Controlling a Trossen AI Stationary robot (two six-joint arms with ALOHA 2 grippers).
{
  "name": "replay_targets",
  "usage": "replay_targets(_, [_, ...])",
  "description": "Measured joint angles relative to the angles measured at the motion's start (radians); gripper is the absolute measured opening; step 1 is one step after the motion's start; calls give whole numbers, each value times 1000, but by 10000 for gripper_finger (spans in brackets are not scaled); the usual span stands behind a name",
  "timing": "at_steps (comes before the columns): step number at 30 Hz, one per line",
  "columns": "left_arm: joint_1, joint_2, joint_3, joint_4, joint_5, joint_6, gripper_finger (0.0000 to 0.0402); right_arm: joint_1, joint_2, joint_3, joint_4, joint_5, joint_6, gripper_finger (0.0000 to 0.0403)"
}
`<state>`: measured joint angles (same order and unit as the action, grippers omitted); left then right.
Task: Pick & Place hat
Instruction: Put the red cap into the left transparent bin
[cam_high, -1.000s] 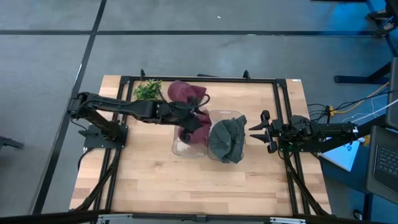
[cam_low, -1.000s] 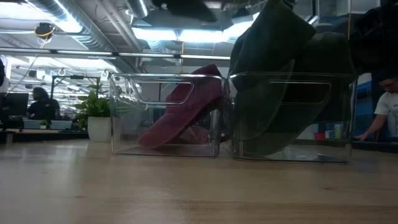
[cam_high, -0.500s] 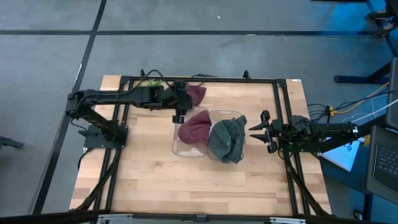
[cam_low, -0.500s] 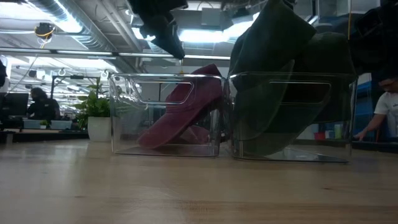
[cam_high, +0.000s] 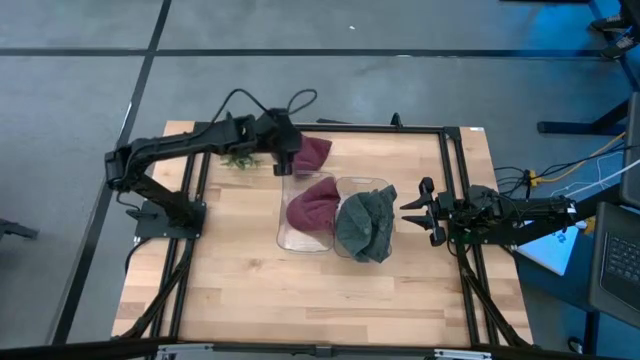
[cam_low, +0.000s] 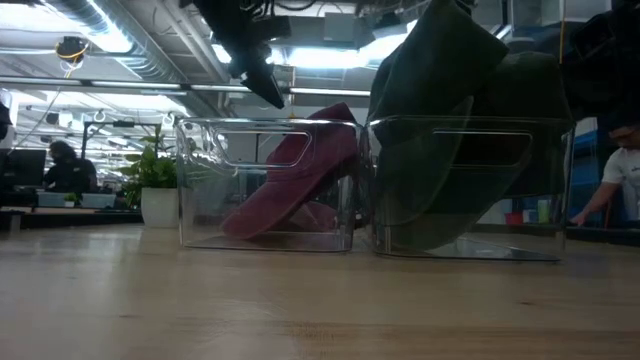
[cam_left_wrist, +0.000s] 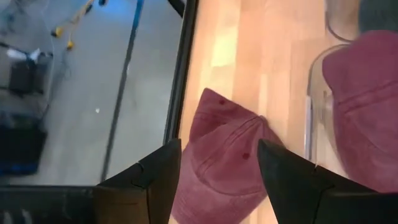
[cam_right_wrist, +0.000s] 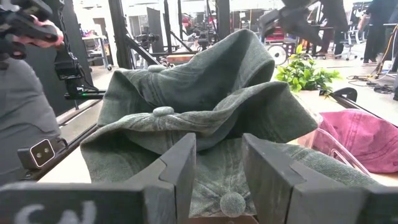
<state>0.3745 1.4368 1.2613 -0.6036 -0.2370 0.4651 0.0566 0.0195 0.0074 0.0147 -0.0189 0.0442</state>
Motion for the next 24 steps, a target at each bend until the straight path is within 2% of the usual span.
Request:
replay_targets(7, [111, 33, 0, 12, 197, -61, 207, 0, 0, 0, 0, 0, 0, 131])
replay_targets(19, [232, 100, 0, 53, 172, -32, 207, 0, 0, 0, 0, 0, 0, 131])
replay_targets(24, [251, 187, 0, 32, 275, -78, 207, 0, 0, 0, 0, 0, 0, 131])
